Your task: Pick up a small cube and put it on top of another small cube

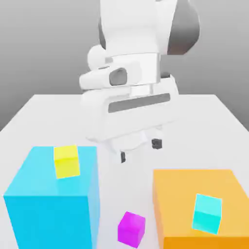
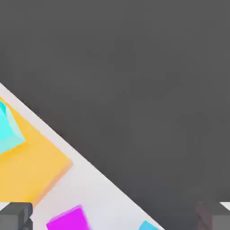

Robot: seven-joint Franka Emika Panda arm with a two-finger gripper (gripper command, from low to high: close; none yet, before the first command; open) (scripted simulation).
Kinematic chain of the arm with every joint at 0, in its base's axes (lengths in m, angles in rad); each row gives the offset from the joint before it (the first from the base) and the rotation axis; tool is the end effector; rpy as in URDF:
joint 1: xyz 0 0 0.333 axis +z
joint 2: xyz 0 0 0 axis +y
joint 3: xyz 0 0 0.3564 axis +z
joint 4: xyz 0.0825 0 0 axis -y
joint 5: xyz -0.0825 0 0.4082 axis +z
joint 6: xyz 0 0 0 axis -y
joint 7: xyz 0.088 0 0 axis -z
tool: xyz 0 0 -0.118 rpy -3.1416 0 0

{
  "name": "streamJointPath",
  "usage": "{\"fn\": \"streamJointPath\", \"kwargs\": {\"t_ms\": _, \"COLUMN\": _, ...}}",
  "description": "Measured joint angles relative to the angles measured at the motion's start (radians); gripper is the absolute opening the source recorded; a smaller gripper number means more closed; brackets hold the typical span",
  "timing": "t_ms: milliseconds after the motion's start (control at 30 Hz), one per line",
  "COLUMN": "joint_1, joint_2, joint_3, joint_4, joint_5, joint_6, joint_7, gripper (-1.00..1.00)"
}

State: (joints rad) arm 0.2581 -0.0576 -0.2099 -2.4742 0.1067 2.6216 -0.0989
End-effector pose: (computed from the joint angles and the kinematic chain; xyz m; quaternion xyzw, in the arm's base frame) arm 0.5039 0.0224 0.3444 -0.9937 -0.0293 -0.1022 0.0345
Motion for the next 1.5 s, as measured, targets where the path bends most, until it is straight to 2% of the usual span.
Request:
{"fn": "streamJointPath", "kwargs": {"t_ms": 233, "joint_1": -0.016, "joint_2": 0.247, "joint_3": 0.023, "joint_4": -0.056, "joint_5": 0.0, "joint_6": 0.114, "joint_7": -0.269, "gripper": 0.0}}
{"fn": "streamJointPath", "kwargs": {"t_ms": 400, "joint_1": -0.068, "joint_2": 0.428, "joint_3": 0.088, "joint_4": -0.032, "joint_5": 0.055, "joint_6": 0.25, "joint_7": -0.341, "gripper": 0.0}}
{"fn": "streamJointPath", "kwargs": {"t_ms": 433, "joint_1": -0.076, "joint_2": 0.451, "joint_3": 0.098, "joint_4": -0.027, "joint_5": 0.064, "joint_6": 0.268, "joint_7": -0.348, "gripper": -1.0}}
{"fn": "streamJointPath", "kwargs": {"t_ms": 667, "joint_1": -0.076, "joint_2": 0.45, "joint_3": 0.097, "joint_4": -0.028, "joint_5": 0.062, "joint_6": 0.265, "joint_7": -0.346, "gripper": -1.0}}
{"fn": "streamJointPath", "kwargs": {"t_ms": 833, "joint_1": -0.037, "joint_2": 0.293, "joint_3": 0.046, "joint_4": -0.057, "joint_5": -0.006, "joint_6": 0.14, "joint_7": -0.298, "gripper": -1.0}}
{"fn": "streamJointPath", "kwargs": {"t_ms": 967, "joint_1": -0.018, "joint_2": 0.264, "joint_3": 0.047, "joint_4": 0.054, "joint_5": -0.063, "joint_6": 0.011, "joint_7": -0.292, "gripper": -1.0}}
{"fn": "streamJointPath", "kwargs": {"t_ms": 1167, "joint_1": -0.077, "joint_2": 0.102, "joint_3": -0.009, "joint_4": 0.159, "joint_5": -0.128, "joint_6": -0.249, "joint_7": -0.262, "gripper": -1.0}}
{"fn": "streamJointPath", "kwargs": {"t_ms": 1433, "joint_1": -0.189, "joint_2": -0.124, "joint_3": -0.064, "joint_4": 0.273, "joint_5": -0.204, "joint_6": -0.587, "joint_7": -0.238, "gripper": -1.0}}
{"fn": "streamJointPath", "kwargs": {"t_ms": 1500, "joint_1": -0.195, "joint_2": -0.159, "joint_3": -0.077, "joint_4": 0.24, "joint_5": -0.187, "joint_6": -0.595, "joint_7": -0.274, "gripper": -1.0}}
